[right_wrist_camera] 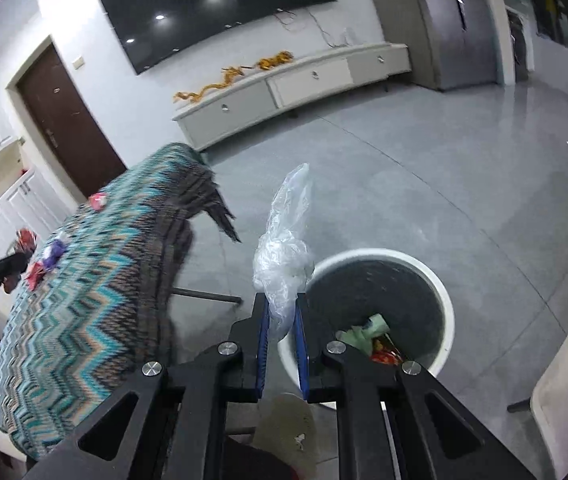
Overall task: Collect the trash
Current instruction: 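Carry both clear plastic bags over the bin while both tools open to drop them, then move both open tools back over the remaining trash on the rug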
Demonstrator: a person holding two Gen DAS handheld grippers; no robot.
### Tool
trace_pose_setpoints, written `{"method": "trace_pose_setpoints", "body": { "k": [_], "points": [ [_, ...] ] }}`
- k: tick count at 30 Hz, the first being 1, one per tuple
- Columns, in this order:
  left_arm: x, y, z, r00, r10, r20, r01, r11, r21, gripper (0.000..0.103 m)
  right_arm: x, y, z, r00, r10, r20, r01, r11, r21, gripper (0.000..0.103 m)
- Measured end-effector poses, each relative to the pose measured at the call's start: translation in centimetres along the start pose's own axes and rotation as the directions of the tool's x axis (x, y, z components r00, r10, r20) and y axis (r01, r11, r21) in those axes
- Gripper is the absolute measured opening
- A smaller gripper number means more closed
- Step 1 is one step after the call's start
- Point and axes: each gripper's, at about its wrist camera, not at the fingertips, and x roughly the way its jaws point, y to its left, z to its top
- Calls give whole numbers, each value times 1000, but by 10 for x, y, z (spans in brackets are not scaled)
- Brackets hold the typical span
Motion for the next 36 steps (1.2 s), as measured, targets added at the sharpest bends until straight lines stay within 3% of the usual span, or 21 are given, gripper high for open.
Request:
{"method": "trace_pose_setpoints", "body": {
  "k": [5, 13, 14, 15, 16, 18, 21, 26, 33, 36],
  "points": [
    [61, -65, 15, 992, -81, -97, 89, 993, 84, 15, 15, -35, -1, 999, -18, -34, 20, 998, 54, 12],
    [130, -119, 30, 972, -157, -176, 176, 979, 102, 19, 46, -68, -5, 994, -26, -104, 37, 994, 100, 12],
    [136, -122, 32, 970, -164, -181, 184, 978, 100, 29, 49, -71, -5, 993, -29, -111, 41, 994, 105, 12],
    [141, -124, 32, 969, -167, -183, 187, 978, 96, 48, 52, -72, -6, 993, -32, -118, 45, 993, 108, 12],
    [145, -126, 33, 970, -165, -179, 183, 979, 91, 55, 55, -73, -8, 991, -35, -126, 49, 993, 111, 13],
    [152, -128, 36, 971, -170, -168, 186, 979, 84, 58, 61, -76, -10, 989, -42, -140, 58, 992, 110, 20],
    [158, -127, 35, 967, -183, -180, 198, 977, 72, 58, 64, -80, -14, 988, -49, -148, 67, 991, 118, 37],
    [148, -124, 31, 969, -184, -164, 201, 975, 93, 58, 58, -87, -19, 987, -57, -153, 78, 987, 137, 38],
    [109, -113, 29, 986, -160, -55, 165, 980, 114, 58, 29, -87, -11, 992, -74, -100, 88, 985, 150, 38],
    [94, -105, 27, 986, -153, -64, 160, 980, 118, 58, 15, -82, -4, 994, -83, -68, 92, 985, 149, 39]
  ]
}}
